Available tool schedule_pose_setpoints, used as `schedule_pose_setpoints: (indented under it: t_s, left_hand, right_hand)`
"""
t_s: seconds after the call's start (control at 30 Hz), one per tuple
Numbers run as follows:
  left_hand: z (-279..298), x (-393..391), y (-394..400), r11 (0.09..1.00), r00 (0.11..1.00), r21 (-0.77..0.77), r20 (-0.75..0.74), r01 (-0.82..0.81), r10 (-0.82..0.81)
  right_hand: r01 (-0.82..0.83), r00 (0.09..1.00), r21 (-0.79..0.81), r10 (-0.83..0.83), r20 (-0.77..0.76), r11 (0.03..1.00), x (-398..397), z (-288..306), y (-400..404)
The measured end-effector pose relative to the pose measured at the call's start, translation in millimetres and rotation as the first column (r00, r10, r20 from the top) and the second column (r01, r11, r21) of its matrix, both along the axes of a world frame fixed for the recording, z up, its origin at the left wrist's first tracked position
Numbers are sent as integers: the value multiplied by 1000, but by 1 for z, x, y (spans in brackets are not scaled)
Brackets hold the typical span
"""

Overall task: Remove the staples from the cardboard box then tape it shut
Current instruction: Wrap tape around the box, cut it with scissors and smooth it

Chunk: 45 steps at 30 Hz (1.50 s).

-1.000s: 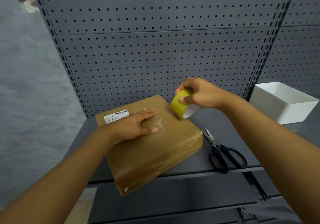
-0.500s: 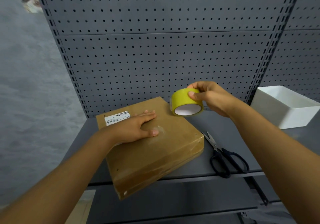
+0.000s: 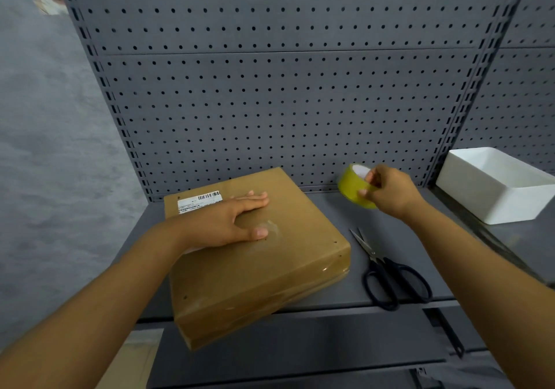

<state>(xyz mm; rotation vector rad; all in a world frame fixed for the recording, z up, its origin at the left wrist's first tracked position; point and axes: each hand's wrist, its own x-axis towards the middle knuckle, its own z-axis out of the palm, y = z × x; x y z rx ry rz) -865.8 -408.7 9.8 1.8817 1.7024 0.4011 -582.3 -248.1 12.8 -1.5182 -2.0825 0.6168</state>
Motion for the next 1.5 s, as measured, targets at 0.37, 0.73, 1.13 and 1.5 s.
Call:
schedule_pose_setpoints:
  t_s: [0.37, 0.73, 1.13, 1.5]
  left_hand:
    - [1, -1, 13, 995, 995, -10, 11, 98, -98]
    - [-7, 16, -5, 934, 956, 293, -144, -204, 255]
    - [-9, 49, -42, 783, 797, 419, -194, -459, 572]
    - [-13, 47, -61, 918, 882, 218, -272, -332, 384]
  right_hand:
    - [28, 968, -41, -17, 249, 999, 17, -30, 1]
    - [-665, 742, 169, 670, 34, 728, -63, 22, -84]
    - [-642, 764, 224, 584, 274, 734, -63, -11, -98]
    - [-635, 729, 175, 509, 457, 753, -77, -14, -114]
